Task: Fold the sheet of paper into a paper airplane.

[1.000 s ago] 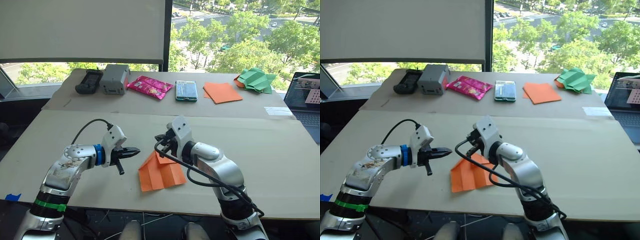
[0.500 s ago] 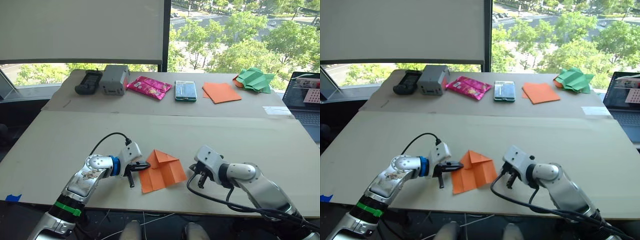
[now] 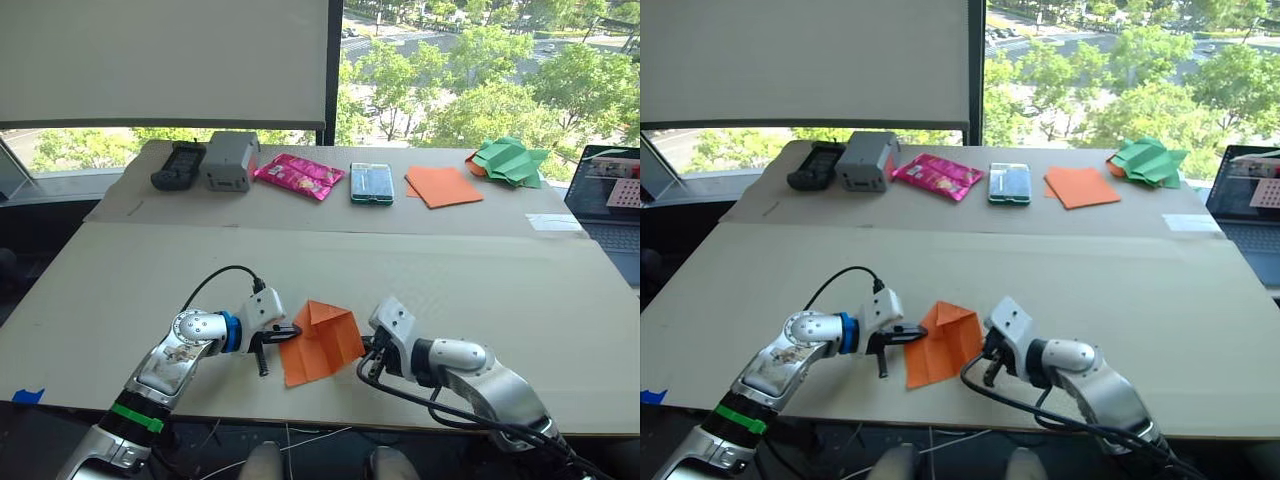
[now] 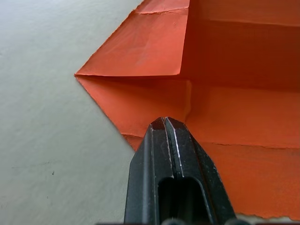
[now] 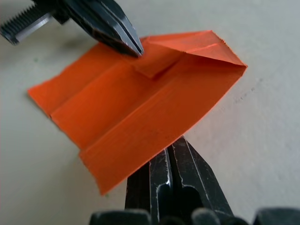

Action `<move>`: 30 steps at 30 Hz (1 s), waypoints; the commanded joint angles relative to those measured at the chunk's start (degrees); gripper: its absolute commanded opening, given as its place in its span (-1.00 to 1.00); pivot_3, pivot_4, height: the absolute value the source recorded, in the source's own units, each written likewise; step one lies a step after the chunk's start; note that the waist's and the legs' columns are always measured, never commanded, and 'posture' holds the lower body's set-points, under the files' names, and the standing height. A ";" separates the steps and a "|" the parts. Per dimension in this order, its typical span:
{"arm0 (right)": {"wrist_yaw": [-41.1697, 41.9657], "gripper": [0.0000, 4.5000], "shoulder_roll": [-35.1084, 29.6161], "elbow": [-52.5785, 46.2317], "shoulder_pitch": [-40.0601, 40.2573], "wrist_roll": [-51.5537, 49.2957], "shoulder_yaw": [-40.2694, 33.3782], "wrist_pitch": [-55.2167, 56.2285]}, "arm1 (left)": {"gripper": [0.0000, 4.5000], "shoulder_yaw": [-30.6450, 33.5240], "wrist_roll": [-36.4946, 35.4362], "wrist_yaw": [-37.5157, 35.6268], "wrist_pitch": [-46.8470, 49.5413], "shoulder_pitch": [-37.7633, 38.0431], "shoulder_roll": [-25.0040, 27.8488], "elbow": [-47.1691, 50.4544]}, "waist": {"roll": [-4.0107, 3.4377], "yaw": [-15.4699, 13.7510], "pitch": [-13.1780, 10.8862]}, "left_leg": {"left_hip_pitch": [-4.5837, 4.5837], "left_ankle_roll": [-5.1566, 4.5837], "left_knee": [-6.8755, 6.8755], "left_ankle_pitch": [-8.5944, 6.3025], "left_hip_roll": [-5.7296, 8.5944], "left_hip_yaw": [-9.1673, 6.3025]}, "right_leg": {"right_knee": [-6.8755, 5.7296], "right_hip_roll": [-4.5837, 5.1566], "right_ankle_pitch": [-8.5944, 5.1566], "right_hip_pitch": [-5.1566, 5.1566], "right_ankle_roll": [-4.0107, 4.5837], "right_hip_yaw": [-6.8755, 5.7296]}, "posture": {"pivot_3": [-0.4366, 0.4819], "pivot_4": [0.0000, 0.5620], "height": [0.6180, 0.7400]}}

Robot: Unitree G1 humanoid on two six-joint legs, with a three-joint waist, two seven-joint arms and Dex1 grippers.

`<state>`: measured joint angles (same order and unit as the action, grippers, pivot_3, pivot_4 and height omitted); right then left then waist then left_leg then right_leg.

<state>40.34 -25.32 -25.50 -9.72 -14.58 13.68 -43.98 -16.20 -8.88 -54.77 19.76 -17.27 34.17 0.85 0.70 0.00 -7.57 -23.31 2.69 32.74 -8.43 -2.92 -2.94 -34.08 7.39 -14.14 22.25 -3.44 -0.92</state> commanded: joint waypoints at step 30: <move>-6.49 -1.00 8.95 10.06 -7.46 1.73 6.18 3.82 | -0.99 6.77 -6.17 -1.66 10.86 -5.38 1.08 4.23 | 0.12 -0.04 -0.12 | -0.14 -0.02 -0.01 0.01 0.00 -0.03 | -0.12 -0.07 0.04 0.04 -0.04 0.00 | -0.05 -0.47 0.38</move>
<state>33.75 -16.64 -14.18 -16.28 -12.51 21.13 -41.70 -9.85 -13.84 -56.31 30.46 -21.22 35.52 2.31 0.83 -0.04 -7.69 -23.45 2.67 32.73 -8.42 -2.93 -2.97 -34.20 7.31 -14.10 22.29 -3.48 -0.92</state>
